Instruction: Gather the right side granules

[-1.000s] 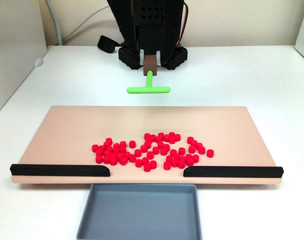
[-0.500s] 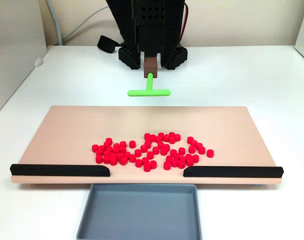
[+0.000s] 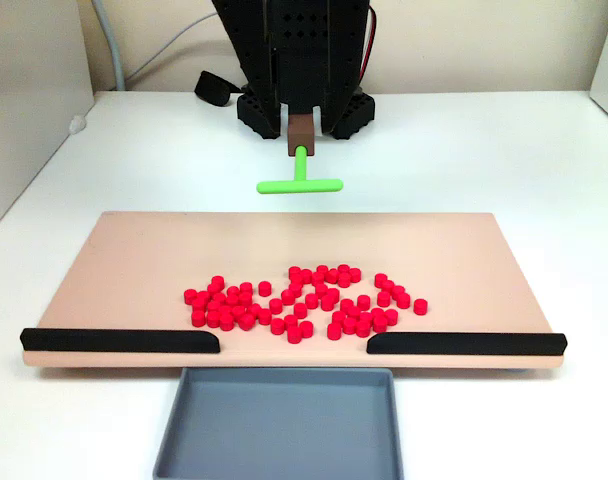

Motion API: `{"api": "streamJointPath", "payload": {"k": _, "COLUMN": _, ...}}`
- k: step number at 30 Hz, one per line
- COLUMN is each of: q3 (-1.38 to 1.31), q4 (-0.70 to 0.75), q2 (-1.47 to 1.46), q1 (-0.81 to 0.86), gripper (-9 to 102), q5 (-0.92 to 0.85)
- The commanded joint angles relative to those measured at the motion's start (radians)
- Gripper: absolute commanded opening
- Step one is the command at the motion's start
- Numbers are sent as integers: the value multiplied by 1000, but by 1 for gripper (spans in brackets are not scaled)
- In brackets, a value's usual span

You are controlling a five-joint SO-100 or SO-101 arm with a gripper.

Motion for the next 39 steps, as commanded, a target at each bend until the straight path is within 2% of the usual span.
{"api": "streamJointPath", "payload": {"k": 1, "q3": -31, "q4": -3, "q2": 11, "q1": 0, "gripper": 0, "q5": -5}}
{"api": "streamJointPath", "payload": {"k": 16, "q3": -31, "q4": -3, "q2": 25, "q1": -6, "gripper": 0, "q5": -5}}
{"api": "streamJointPath", "payload": {"k": 28, "q3": -32, "q4": -3, "q2": 11, "q1": 83, "gripper": 0, "q5": -227}}
{"api": "streamJointPath", "payload": {"k": 39, "q3": -32, "q4": -3, "q2": 37, "q1": 178, "gripper": 0, "q5": -560}}
